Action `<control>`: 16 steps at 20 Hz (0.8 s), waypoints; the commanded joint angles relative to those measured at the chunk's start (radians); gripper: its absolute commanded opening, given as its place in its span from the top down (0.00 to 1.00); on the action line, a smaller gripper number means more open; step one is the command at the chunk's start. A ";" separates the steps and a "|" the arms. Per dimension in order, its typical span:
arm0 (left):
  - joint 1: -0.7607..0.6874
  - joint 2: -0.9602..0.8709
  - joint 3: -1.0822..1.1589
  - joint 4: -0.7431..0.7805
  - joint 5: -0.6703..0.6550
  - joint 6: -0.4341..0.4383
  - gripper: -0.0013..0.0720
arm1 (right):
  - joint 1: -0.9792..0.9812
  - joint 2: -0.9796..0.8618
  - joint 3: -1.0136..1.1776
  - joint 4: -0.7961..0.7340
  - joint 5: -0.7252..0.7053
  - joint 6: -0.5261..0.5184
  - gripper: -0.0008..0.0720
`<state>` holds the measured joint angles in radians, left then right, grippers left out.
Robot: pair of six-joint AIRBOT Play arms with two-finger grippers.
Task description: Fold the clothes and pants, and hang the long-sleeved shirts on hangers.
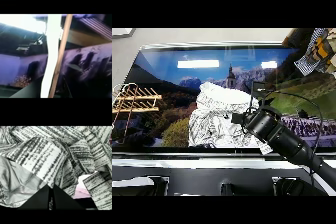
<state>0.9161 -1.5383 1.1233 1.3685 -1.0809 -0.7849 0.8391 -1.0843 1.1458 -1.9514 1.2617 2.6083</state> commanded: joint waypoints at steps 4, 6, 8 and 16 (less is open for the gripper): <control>-0.008 -0.010 0.000 -0.019 -0.001 0.000 0.62 | 0.001 0.000 0.000 -0.002 0.000 -0.002 0.94; -0.014 -0.021 0.000 -0.019 -0.002 0.000 0.61 | 0.000 0.000 0.000 -0.002 0.000 -0.002 0.94; -0.027 -0.031 0.000 -0.019 -0.002 0.000 0.62 | 0.000 0.000 0.000 -0.005 0.000 -0.002 0.94; -0.053 -0.051 0.001 -0.019 -0.003 0.000 0.94 | 0.001 0.000 0.000 -0.005 0.023 -0.002 0.94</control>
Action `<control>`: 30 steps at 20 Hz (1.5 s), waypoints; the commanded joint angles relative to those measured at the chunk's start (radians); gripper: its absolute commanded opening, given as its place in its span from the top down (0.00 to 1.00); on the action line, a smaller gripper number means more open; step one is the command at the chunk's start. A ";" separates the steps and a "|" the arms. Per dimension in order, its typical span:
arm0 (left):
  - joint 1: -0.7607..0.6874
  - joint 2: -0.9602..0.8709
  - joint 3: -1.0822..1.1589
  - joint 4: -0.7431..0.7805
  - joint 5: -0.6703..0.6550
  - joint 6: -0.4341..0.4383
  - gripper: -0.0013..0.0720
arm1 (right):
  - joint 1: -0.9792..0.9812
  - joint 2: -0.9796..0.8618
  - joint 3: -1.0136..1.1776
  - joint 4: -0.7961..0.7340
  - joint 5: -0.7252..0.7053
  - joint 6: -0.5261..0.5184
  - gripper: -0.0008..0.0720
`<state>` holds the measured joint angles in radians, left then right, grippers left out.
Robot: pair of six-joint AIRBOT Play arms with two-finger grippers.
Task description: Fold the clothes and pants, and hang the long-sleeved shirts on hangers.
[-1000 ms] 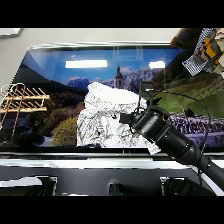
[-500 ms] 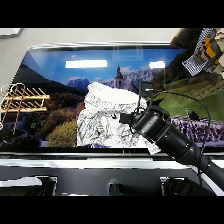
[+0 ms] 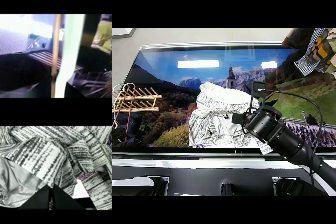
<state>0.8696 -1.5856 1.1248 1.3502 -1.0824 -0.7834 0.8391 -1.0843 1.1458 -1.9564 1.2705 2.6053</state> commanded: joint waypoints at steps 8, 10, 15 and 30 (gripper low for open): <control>-0.025 0.082 0.137 -0.027 -0.045 -0.002 0.95 | 0.001 0.000 0.000 0.000 0.014 0.001 0.94; -0.039 0.122 0.192 -0.032 -0.046 -0.002 0.95 | 0.001 0.000 0.000 0.000 0.014 0.000 0.94; -0.055 0.221 0.317 -0.054 -0.046 -0.073 0.95 | 0.001 0.000 0.000 0.000 0.014 -0.002 0.94; -0.428 0.951 -0.183 -0.251 -0.142 0.113 0.95 | 0.000 0.000 0.000 -0.088 0.037 0.074 0.94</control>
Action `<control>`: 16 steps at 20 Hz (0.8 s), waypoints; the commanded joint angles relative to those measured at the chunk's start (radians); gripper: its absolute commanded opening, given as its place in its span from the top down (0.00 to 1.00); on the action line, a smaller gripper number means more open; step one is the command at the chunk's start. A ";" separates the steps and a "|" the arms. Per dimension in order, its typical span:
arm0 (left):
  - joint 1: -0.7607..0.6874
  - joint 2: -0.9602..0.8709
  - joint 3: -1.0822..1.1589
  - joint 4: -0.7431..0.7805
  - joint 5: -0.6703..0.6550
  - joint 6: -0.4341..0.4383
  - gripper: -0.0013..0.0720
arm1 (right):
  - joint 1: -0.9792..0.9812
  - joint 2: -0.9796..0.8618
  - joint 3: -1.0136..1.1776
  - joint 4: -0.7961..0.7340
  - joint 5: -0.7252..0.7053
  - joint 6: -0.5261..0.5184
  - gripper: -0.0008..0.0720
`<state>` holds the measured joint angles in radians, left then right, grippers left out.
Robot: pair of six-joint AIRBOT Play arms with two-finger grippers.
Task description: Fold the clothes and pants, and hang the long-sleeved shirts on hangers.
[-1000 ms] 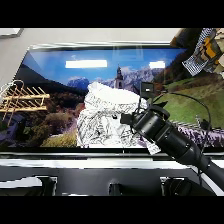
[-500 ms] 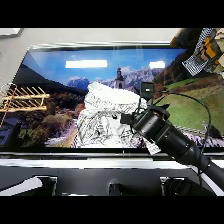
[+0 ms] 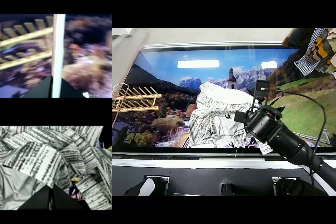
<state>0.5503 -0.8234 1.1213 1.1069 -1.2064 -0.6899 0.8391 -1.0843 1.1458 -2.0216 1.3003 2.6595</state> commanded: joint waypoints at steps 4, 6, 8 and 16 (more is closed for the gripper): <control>-0.301 0.487 -0.409 -0.035 -0.074 -0.136 0.95 | 0.000 0.000 0.000 -0.053 0.011 0.019 0.94; -0.396 0.606 -0.483 -0.047 -0.152 -0.193 0.95 | -0.003 0.000 0.000 -0.062 0.021 0.019 0.94; -0.481 0.698 -0.525 -0.051 -0.215 -0.256 0.95 | -0.023 0.000 0.000 -0.061 0.039 0.019 0.95; -0.652 0.756 -0.548 -0.072 -0.358 -0.253 0.95 | -0.108 0.000 0.000 -0.059 0.032 0.034 0.95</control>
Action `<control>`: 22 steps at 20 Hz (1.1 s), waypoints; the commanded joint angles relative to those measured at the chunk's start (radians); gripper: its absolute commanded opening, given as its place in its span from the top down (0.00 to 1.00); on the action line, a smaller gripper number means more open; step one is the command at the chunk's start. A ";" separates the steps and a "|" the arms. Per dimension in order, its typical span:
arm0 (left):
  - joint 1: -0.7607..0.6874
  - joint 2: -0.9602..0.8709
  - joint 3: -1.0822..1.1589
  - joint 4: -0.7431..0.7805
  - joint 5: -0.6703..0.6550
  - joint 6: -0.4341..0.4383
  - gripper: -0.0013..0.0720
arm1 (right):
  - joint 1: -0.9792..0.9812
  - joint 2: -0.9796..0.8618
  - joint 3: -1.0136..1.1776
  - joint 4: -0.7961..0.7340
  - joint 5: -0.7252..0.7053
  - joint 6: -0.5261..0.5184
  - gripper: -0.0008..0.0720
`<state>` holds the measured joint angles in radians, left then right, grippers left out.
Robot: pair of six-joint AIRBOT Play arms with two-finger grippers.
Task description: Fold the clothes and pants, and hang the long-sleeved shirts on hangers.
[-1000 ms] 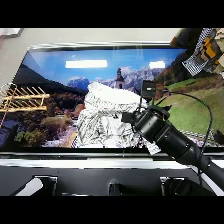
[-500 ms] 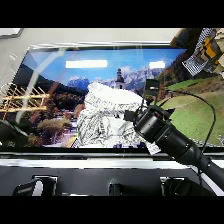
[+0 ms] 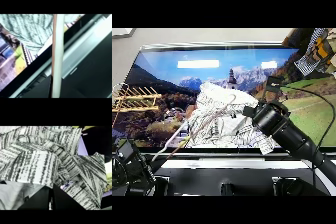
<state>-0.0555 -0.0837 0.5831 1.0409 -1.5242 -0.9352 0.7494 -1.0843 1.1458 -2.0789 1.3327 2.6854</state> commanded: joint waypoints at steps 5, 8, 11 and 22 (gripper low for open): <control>-0.055 0.016 -0.010 -0.048 -0.075 -0.008 0.95 | -0.018 -0.028 0.000 -0.002 -0.003 0.047 0.95; -0.054 0.010 -0.016 -0.050 -0.070 -0.008 0.95 | -0.016 -0.037 0.000 0.000 -0.049 0.097 0.95; -0.054 -0.023 -0.050 -0.055 -0.045 -0.008 0.95 | -0.016 -0.037 0.004 0.010 -0.056 0.111 0.95; -0.056 -0.280 -0.053 -0.055 0.087 0.103 0.95 | -0.016 -0.034 0.025 0.098 -0.086 0.084 0.95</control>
<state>-0.1097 -0.3016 0.5304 0.9878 -1.4796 -0.8574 0.7330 -1.1194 1.1690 -2.0171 1.2671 2.7903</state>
